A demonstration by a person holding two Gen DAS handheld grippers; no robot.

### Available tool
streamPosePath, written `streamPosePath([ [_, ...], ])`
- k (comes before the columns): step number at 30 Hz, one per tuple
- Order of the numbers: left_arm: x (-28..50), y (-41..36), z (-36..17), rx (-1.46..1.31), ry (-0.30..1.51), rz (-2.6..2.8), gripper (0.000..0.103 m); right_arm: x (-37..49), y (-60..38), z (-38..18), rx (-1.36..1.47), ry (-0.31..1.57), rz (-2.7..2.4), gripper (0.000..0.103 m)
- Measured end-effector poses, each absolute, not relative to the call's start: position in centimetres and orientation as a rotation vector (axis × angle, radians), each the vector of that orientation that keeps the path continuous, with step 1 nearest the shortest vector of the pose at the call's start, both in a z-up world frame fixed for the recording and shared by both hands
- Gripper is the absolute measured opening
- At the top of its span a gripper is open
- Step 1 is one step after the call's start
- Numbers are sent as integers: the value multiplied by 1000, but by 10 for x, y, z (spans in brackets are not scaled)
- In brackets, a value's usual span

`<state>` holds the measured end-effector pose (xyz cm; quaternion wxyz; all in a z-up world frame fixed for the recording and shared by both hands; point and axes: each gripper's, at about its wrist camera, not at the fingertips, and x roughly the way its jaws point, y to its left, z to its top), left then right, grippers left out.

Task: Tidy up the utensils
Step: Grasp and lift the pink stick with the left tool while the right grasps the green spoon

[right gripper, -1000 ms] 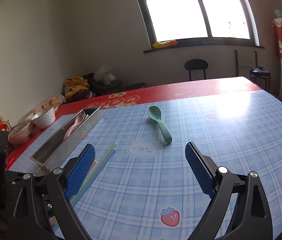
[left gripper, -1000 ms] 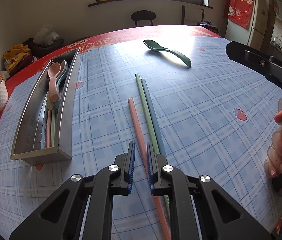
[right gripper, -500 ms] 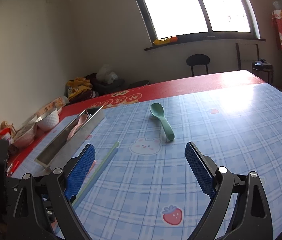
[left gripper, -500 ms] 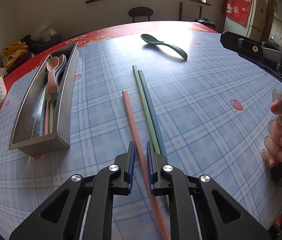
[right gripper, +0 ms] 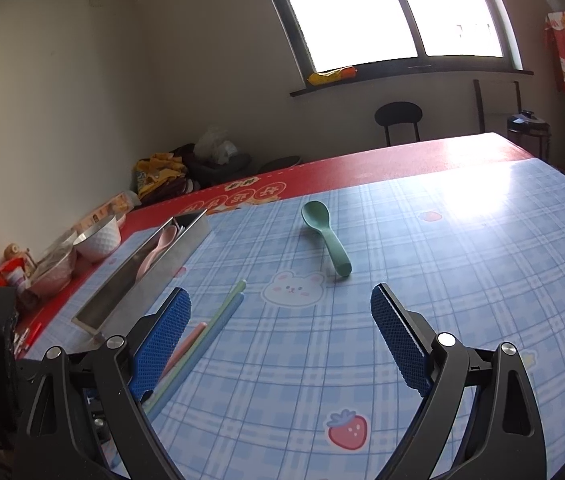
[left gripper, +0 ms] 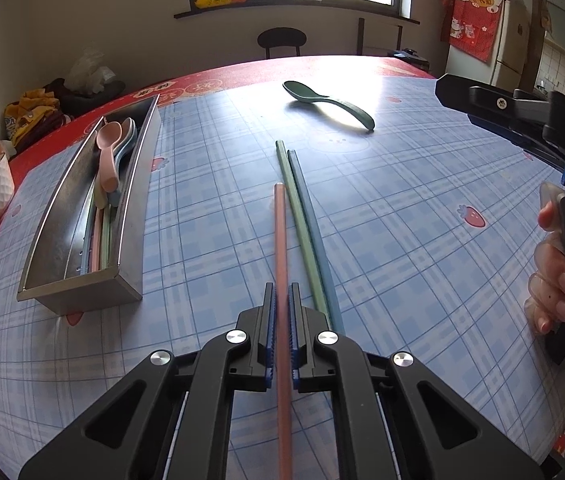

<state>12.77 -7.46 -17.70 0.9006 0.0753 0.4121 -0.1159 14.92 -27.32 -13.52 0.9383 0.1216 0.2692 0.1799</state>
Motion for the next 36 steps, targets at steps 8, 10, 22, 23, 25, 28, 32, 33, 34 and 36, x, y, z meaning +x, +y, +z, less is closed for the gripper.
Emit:
streamPosePath([
  [8, 121, -57, -168, 73, 787, -225, 6, 155, -278, -140, 284, 578, 376, 89],
  [10, 118, -55, -164, 63, 762, -218, 6, 156, -279, -141, 290, 584, 376, 89],
  [22, 103, -33, -149, -39, 645, -172, 6, 162, -273, -143, 276, 623, 430, 71],
  [23, 102, -33, -148, -44, 640, -175, 6, 167, -271, -144, 267, 650, 440, 70],
  [25, 100, -31, -147, -51, 627, -172, 6, 180, -270, -145, 269, 704, 445, 57],
  [28, 96, -30, -145, -61, 610, -174, 6, 206, -270, -144, 279, 782, 443, 50],
  [32, 95, -27, -144, -78, 599, -180, 6, 247, -258, -141, 119, 761, 333, 46],
  [33, 94, -27, -144, -80, 597, -182, 6, 259, -255, -143, 86, 761, 312, 45],
  [34, 94, -27, -144, -81, 596, -184, 6, 270, -252, -146, 56, 763, 290, 44],
  [36, 94, -26, -144, -81, 594, -185, 6, 293, -245, -153, 32, 791, 267, 43],
])
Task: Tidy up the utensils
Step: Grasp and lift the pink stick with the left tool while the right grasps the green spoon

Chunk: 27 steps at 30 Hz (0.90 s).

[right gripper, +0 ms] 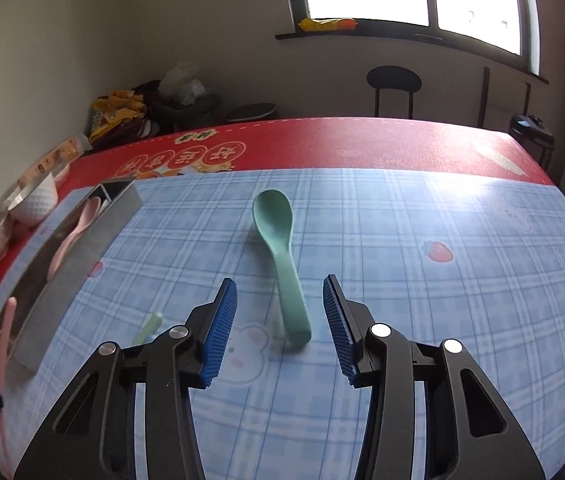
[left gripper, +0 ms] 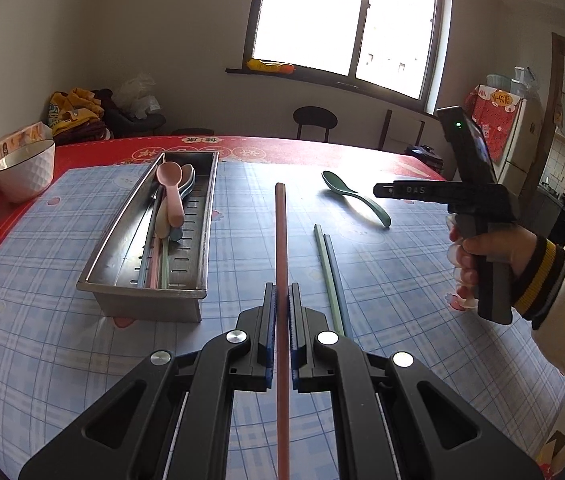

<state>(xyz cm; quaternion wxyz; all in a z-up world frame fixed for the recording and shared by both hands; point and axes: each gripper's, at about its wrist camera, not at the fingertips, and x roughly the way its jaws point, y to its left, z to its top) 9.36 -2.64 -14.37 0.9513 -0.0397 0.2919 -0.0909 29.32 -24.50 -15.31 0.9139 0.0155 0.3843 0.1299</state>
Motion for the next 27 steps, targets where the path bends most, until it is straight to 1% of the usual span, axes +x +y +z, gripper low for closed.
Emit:
streamPosePath([
  [6, 94, -25, -144, -93, 597, -189, 6, 329, -219, -168, -34, 880, 246, 43],
  [8, 95, -24, -144, -93, 599, -191, 6, 337, -213, -173, -70, 913, 224, 39],
  [12, 95, -25, -144, -91, 598, -196, 6, 342, -213, -178, -78, 938, 202, 36],
  [13, 95, -25, -144, -91, 597, -195, 6, 341, -212, -179, -75, 936, 213, 30],
  [14, 94, -25, -144, -92, 595, -195, 6, 339, -212, -179, -80, 933, 220, 27],
  [15, 94, -25, -144, -92, 595, -195, 6, 337, -210, -178, -86, 932, 228, 19],
  [16, 94, -25, -144, -92, 594, -194, 6, 335, -209, -178, -86, 933, 233, 16],
  [17, 94, -26, -144, -91, 593, -193, 6, 335, -210, -178, -75, 940, 236, 14],
  [22, 93, -25, -142, -87, 584, -190, 6, 328, -220, -174, 35, 992, 218, 13],
  [27, 91, -24, -142, -84, 574, -185, 6, 296, -229, -160, 194, 926, 292, 13],
])
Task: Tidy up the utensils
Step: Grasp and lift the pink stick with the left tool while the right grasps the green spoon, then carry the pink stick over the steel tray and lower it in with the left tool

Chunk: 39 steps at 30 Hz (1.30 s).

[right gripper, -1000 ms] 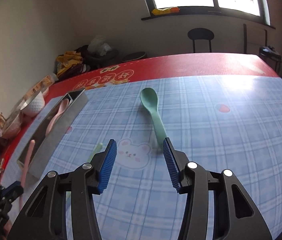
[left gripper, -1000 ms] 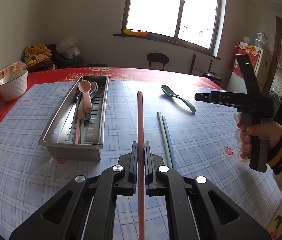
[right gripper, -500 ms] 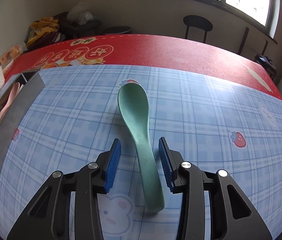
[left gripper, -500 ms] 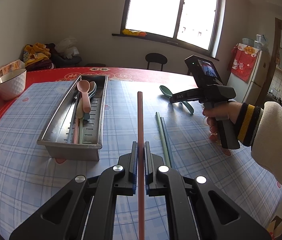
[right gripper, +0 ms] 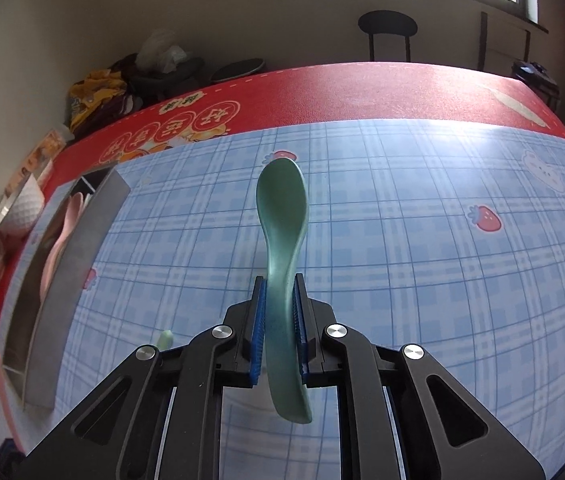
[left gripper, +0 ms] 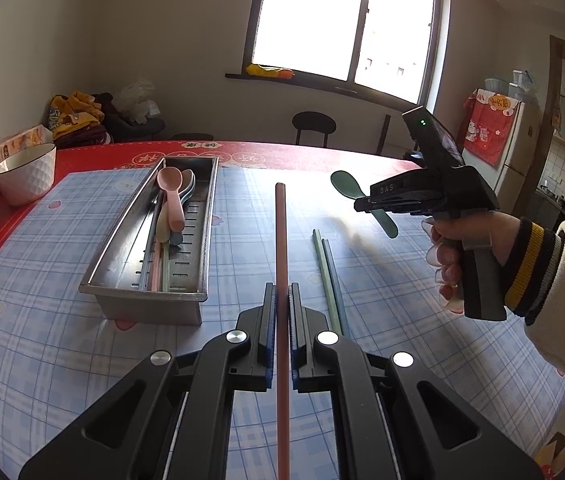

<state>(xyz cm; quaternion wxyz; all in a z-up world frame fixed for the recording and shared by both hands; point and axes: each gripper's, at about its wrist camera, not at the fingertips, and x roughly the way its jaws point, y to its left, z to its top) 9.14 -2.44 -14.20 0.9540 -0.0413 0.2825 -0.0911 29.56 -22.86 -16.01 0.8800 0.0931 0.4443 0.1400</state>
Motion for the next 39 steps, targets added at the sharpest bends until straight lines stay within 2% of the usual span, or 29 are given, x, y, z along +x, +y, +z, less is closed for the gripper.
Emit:
streamPosePath([
  [12, 90, -24, -142, -84, 575, -172, 6, 197, -228, -148, 445, 745, 433, 13],
  [21, 92, -17, -141, -132, 592, -177, 6, 165, -223, -149, 431, 674, 435, 13],
  [27, 95, -2, -119, -175, 580, -190, 6, 165, -222, -154, 436, 672, 461, 13],
  [39, 188, 64, -72, -302, 627, -88, 6, 169, -235, -161, 502, 660, 524, 13],
])
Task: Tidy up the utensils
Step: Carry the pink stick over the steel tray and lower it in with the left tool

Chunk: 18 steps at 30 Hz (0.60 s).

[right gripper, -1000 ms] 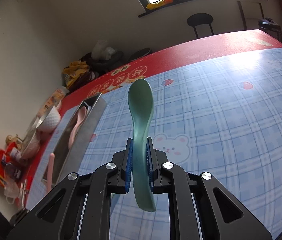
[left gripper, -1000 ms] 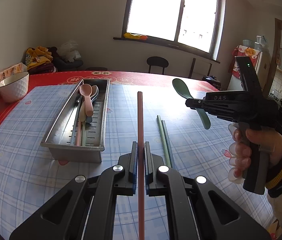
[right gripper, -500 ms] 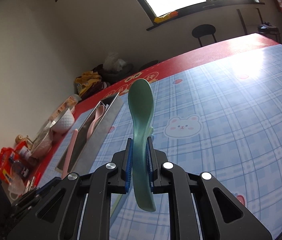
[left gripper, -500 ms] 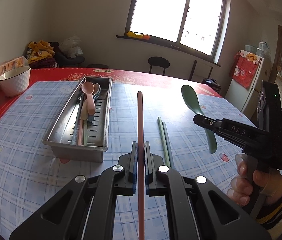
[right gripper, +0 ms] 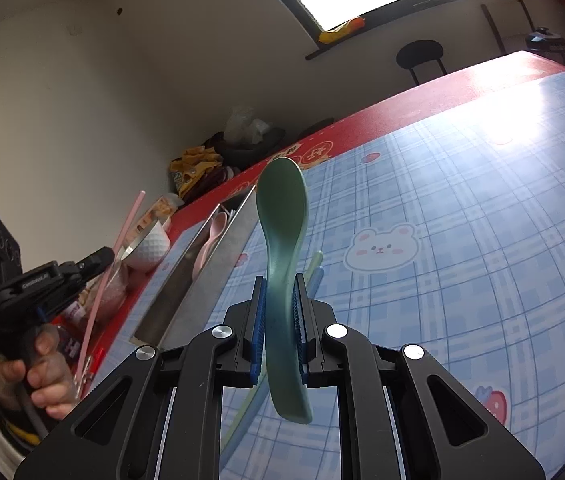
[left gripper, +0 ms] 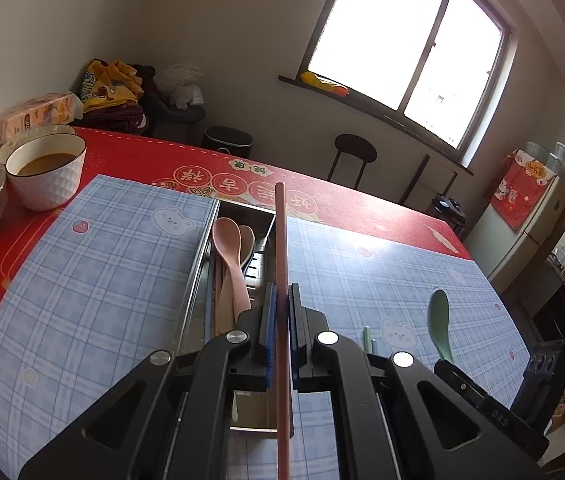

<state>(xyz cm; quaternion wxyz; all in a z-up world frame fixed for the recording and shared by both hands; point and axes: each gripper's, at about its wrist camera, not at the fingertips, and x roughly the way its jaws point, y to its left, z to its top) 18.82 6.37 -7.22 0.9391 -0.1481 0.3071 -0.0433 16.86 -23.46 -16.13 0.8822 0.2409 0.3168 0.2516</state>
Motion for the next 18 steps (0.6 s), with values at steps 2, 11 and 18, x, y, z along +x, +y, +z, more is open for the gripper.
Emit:
streamPosePath([
  [2, 209, 66, -71, -295, 636, -75, 6, 169, -237, -163, 510, 657, 533, 13],
  [11, 271, 59, -106, -144, 787, 17, 6, 170, -245, -168, 558, 656, 557, 13],
  [18, 285, 63, -128, -88, 880, 79, 6, 173, -249, -170, 572, 659, 572, 13],
])
